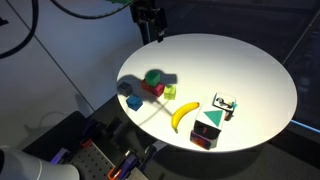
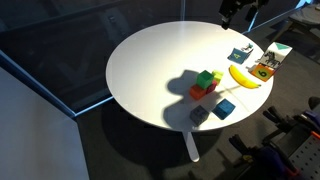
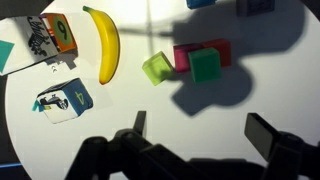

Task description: Put the blue block on the stack

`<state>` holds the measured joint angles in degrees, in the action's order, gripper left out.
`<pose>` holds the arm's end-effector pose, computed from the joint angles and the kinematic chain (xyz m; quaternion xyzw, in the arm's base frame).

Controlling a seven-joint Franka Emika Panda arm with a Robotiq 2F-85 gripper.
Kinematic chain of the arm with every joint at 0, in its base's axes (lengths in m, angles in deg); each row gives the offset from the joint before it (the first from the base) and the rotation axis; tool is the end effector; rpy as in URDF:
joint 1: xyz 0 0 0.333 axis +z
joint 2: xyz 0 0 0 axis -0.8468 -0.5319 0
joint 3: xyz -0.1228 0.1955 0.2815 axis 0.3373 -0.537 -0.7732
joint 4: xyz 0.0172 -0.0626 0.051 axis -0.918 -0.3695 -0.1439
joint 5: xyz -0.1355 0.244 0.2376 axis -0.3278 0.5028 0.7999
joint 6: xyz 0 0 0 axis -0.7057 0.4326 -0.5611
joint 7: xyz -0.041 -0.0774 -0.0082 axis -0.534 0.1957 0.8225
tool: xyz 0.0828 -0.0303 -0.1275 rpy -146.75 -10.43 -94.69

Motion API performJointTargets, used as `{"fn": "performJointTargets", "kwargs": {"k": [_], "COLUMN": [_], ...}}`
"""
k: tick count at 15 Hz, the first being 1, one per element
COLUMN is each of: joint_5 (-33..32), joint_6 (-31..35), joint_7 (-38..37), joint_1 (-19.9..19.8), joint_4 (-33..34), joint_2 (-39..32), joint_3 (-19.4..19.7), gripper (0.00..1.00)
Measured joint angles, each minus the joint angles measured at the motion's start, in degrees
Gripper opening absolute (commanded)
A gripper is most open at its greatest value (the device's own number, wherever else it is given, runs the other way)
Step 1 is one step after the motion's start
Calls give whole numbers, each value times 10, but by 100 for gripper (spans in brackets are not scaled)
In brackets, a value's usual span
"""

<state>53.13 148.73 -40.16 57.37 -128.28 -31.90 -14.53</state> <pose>0.4768 0.0051 0.4287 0.9954 -0.0871 0.0367 0.0132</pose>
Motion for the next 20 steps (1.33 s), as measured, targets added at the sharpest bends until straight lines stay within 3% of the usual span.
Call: {"fn": "performJointTargets", "kwargs": {"k": [13,20], "joint_5": [0,1], "joint_6": [11,22], "joint_7": [0,-1], "joint_1": [0,-1], "joint_4": [2,41], "joint_2": [-11,-69], "joint_3": [0,13], "gripper": [100,100]}}
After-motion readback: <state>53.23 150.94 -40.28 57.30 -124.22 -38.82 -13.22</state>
